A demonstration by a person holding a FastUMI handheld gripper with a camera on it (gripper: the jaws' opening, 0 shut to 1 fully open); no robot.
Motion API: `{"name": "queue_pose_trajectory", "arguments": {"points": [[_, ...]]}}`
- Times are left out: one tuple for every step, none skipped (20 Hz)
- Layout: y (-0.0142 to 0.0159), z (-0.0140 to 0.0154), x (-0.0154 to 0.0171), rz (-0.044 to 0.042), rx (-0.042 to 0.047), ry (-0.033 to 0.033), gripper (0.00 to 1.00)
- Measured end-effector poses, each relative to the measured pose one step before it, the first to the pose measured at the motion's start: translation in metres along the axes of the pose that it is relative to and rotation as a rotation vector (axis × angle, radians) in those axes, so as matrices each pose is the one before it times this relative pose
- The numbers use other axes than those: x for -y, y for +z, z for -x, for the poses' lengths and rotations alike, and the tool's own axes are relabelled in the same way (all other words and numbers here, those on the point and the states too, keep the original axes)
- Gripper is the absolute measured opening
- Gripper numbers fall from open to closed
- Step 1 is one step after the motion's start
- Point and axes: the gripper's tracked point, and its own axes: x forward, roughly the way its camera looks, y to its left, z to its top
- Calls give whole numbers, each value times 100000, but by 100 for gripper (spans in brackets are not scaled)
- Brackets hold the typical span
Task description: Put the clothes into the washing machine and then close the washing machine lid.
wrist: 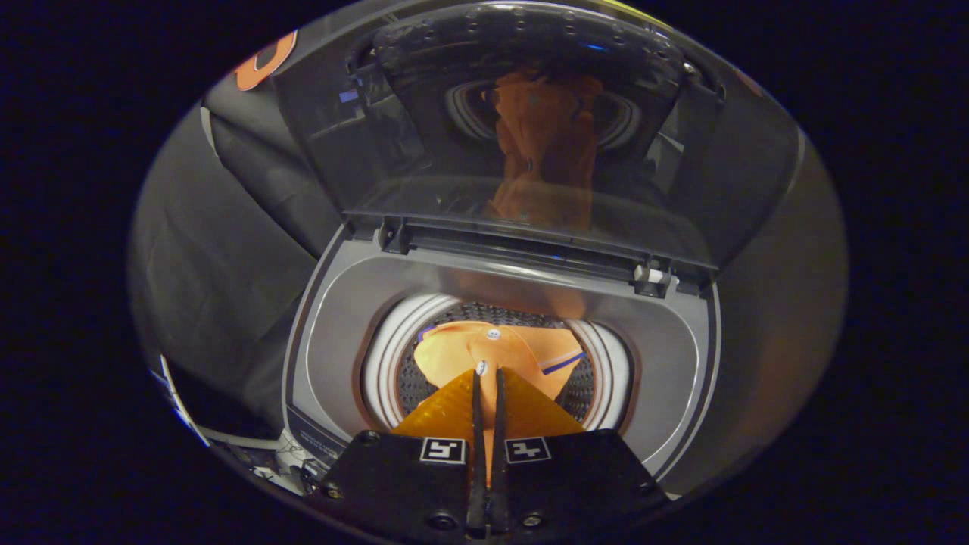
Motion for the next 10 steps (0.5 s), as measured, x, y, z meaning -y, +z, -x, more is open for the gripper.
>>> {"name": "queue_pose_trajectory", "arguments": {"points": [[-68, -208, 68, 767, -254, -1018, 6], [-995, -624, 156, 509, -3414, -1545, 6], [-1026, 240, -177, 220, -7172, 465, 37], [-1617, -1387, -37, -695, -1810, 389, 69], [871, 883, -22, -1757, 1520, -1125, 100], [-251, -303, -83, -1393, 185, 404, 100], [-270, 664, -224, 0, -1111, 1054, 100], [277, 698, -204, 922, 1537, 1343, 100], [669, 631, -327, 1426, 4269, 1343, 100], [922, 1189, -635, 1895, 4658, 2420, 100]]}}
